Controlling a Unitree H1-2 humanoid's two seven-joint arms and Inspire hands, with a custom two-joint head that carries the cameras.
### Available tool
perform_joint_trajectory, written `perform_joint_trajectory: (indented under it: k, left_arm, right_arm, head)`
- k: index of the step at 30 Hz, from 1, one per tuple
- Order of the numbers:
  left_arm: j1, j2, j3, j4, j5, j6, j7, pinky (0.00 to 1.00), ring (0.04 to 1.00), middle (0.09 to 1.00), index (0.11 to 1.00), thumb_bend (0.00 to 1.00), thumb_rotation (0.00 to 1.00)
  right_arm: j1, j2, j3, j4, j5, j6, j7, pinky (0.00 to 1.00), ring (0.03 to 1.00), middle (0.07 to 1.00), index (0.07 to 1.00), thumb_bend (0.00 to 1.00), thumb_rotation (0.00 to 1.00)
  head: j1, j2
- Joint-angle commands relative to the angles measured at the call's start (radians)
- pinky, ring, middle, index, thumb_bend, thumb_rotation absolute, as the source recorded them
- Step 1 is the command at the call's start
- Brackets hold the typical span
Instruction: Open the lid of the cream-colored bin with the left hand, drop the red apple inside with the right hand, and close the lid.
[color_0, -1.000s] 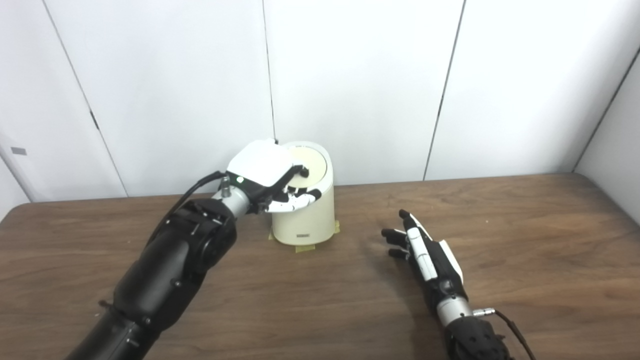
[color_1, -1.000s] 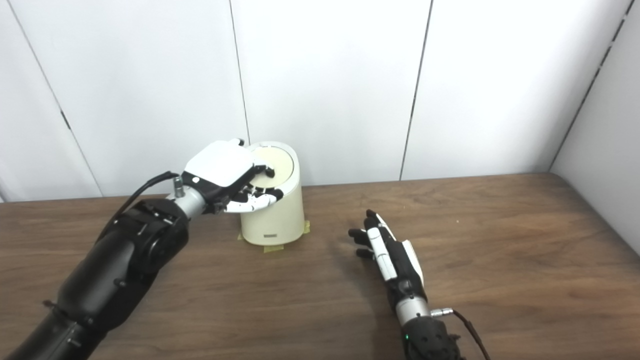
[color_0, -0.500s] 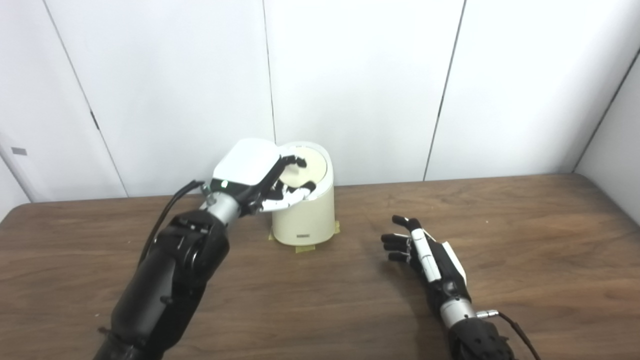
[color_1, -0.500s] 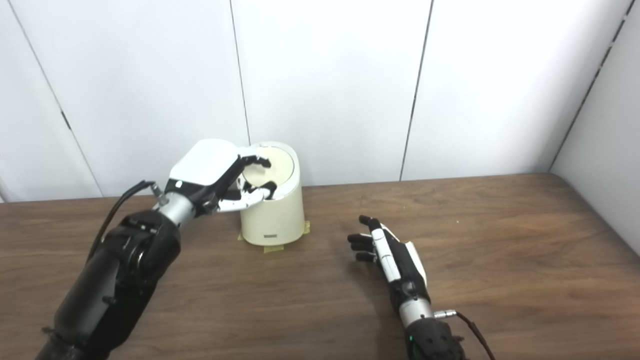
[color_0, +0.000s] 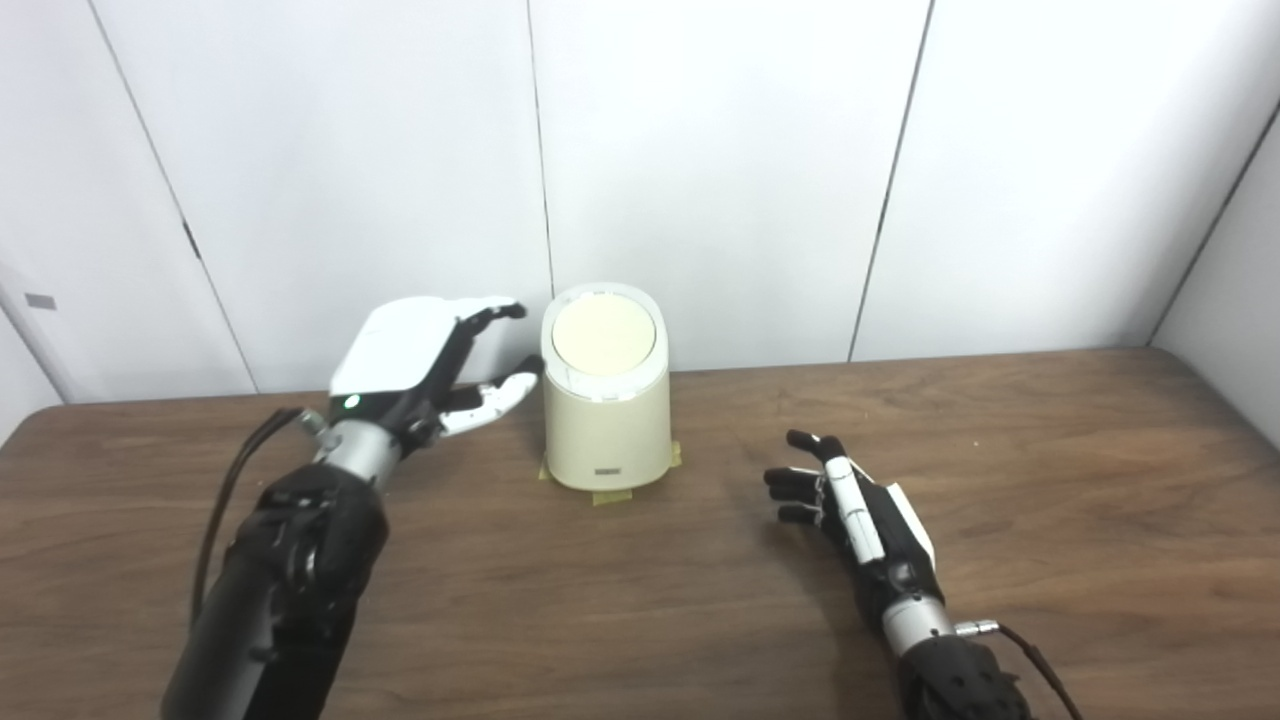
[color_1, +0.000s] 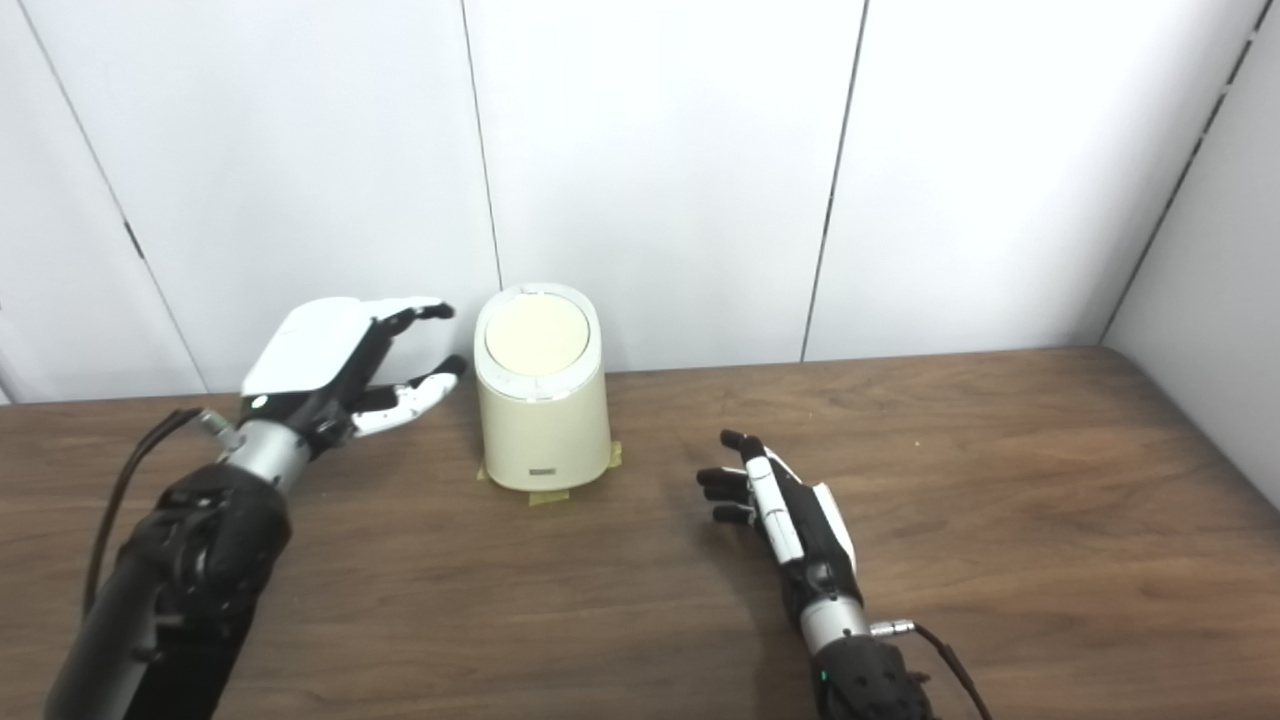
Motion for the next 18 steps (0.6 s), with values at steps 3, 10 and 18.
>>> perform_joint_trajectory:
  k: [3, 10, 18]
  left_arm:
    - [-0.014, -0.009, 0.038, -0.055, -0.056, -0.003, 0.066, 0.78, 0.862, 0.863, 0.850, 0.35, 0.69]
    - [0.057, -0.038, 0.104, -0.115, -0.182, 0.047, 0.064, 0.79, 0.891, 0.907, 0.884, 0.35, 0.83]
    - [0.148, -0.076, 0.185, -0.125, -0.396, 0.048, 0.076, 0.82, 0.877, 0.881, 0.890, 0.29, 0.77]
  right_arm:
    - [-0.017, 0.007, 0.004, -0.047, 0.002, -0.004, 0.006, 0.65, 0.745, 0.711, 0.836, 0.46, 1.00]
    - [-0.011, 0.016, 0.000, -0.073, 0.012, -0.025, 0.008, 0.65, 0.773, 0.785, 0.858, 0.46, 1.00]
    - [-0.009, 0.025, -0.011, -0.102, 0.078, -0.052, 0.034, 0.85, 0.906, 0.885, 0.919, 0.51, 0.99]
  head:
    - [-0.001, 0.001]
    - [-0.004, 0.000]
    - [-0.007, 0.000]
